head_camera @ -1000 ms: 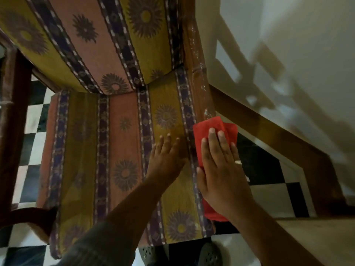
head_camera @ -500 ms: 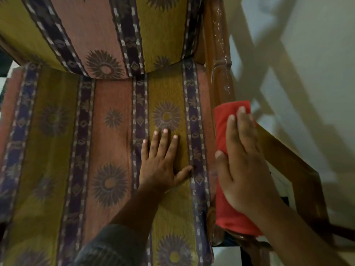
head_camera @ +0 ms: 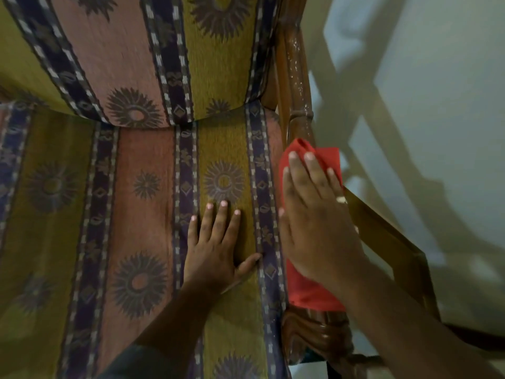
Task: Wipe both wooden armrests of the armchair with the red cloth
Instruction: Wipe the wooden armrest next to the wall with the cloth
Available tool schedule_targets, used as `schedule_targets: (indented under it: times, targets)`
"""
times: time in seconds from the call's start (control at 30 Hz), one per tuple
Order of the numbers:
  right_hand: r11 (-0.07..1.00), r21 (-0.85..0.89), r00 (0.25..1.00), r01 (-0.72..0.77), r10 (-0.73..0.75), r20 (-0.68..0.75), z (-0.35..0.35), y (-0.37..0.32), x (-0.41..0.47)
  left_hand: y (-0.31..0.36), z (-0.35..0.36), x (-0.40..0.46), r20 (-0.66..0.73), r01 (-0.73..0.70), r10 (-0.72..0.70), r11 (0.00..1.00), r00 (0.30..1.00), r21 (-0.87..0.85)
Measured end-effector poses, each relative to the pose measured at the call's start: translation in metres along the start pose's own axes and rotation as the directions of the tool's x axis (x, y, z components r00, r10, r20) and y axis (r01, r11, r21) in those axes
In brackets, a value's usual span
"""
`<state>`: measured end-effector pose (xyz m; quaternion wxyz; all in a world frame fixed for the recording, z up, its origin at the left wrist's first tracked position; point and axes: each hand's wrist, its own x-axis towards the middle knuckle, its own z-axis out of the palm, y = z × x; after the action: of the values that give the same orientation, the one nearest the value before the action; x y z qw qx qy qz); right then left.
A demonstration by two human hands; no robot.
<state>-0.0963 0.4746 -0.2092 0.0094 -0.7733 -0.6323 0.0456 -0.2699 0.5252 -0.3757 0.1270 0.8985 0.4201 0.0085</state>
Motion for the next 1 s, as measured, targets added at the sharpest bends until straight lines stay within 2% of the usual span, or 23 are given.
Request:
schedule_targets:
  times: [0.1,0.17,0.2,0.27,0.37,0.53,0.63,0.77,0.83,1.0]
  targets:
    - [0.964,0.231,0.988,-0.134,0.149,-0.05,0.0,0.004,0.016,-0.002,-0.004,0.0,0.02,0.003,-0.003,1.0,1.0,-0.003]
    - [0.871,0.423,0.96,-0.25,0.28,-0.008,-0.001,0.007,0.013,0.002,-0.007,0.0,0.041,0.005,-0.005,1.0,0.999,-0.005]
    - [0.841,0.462,0.951,-0.281,0.308,0.017,0.0,0.007,0.01,0.002,-0.009,0.001,0.049,-0.002,0.002,1.0,0.999,-0.003]
    - [0.887,0.381,0.958,-0.261,0.285,-0.007,0.0,0.004,0.005,-0.011,-0.015,0.008,0.062,-0.082,0.081,0.996,0.995,0.024]
    - [0.973,0.143,0.977,-0.18,0.193,-0.088,0.003,0.001,0.005,-0.048,-0.025,0.028,0.094,-0.273,0.263,0.955,0.96,0.117]
    - [1.0,-0.017,0.998,-0.025,0.024,-0.05,0.0,0.007,0.023,-0.056,-0.022,0.04,0.072,-0.203,0.194,0.969,0.978,0.141]
    - [0.997,0.063,0.997,-0.045,0.048,-0.053,-0.003,0.011,0.046,-0.055,-0.021,0.036,0.063,-0.197,0.191,0.973,0.98,0.121]
    - [0.894,0.354,0.95,-0.274,0.31,-0.046,-0.004,0.013,0.055,-0.06,-0.033,0.061,0.048,-0.185,0.18,0.976,0.982,0.117]
    - [0.908,0.313,0.946,-0.278,0.315,-0.072,-0.002,0.008,0.048,-0.069,-0.04,0.087,0.054,-0.193,0.188,0.974,0.981,0.119]
    - [0.983,0.097,0.984,-0.155,0.162,-0.072,-0.003,0.011,0.055,-0.077,-0.036,0.106,0.038,-0.232,0.229,0.959,0.973,0.16]
